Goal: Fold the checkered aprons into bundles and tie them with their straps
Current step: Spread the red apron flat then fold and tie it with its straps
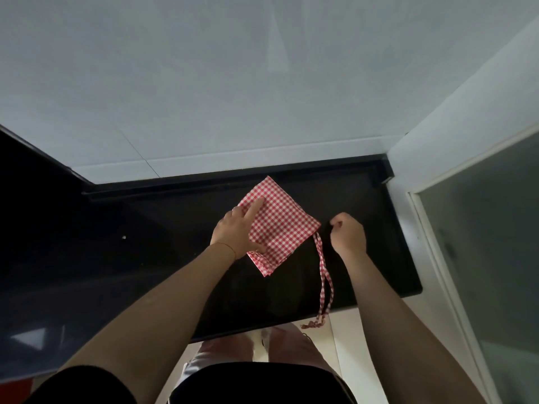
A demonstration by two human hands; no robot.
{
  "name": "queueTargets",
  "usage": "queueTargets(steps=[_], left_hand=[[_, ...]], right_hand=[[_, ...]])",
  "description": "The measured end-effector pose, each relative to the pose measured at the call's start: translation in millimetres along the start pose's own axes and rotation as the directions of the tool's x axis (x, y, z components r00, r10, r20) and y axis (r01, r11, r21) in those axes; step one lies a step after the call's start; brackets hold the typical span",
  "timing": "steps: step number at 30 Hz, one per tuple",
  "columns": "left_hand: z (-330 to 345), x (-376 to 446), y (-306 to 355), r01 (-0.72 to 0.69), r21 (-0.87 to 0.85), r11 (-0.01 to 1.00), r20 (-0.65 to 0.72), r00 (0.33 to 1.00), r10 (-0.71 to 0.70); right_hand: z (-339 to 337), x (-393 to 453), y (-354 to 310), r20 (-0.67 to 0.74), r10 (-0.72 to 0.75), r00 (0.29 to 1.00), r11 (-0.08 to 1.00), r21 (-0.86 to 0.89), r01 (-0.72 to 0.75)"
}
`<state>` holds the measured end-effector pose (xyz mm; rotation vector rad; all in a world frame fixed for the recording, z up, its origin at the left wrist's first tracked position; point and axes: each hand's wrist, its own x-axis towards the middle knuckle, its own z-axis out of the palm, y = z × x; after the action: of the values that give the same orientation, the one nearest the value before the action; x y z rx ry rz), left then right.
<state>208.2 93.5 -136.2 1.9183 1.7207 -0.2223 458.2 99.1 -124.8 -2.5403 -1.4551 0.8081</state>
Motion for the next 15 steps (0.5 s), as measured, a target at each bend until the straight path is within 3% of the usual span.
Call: queueTargets(steps=[2,5,7,9,12,15], left_hand=[[-1.4,0.2,-0.1,-0.01,0.059,0.998,0.039,0.999,0.008],[-2.1,2.1,4.9,0.001,0.107,0.994,0.094,0.995,-0.011],[0.0,2.6,9.2,0.01,0.115,0.993,0.11,0.994,-0.023],[2.5,1.3,10.3,0.025,0.116,0.993,0.105,0.994,-0.037],[7.6,-2.0,3.3,0.03,0.102,0.994,0.108,0.993,-0.041],[11.5,-3.1,-1.7,0.022,0.103,0.994,0.102,0.994,-0.032]], right_hand=[[-8.8,-3.5,-8.6,-0.193,-0.003,0.981,0.998,0.059,0.015],[0.0,-27.6,-43.4,-0.359,-0.17,0.918,0.967,0.12,0.226],[32.2,-47.9,-69.2,-0.285,-0.417,0.863,0.886,0.084,0.456],[70.2,-58.1,-78.6,-0.099,-0.617,0.78,0.787,-0.067,0.614],[98.4,-43.9,-55.2,0.123,-0.668,0.734,0.68,-0.299,0.669],[100.6,-31.8,-34.5,0.085,-0.661,0.746,0.688,-0.328,0.647]])
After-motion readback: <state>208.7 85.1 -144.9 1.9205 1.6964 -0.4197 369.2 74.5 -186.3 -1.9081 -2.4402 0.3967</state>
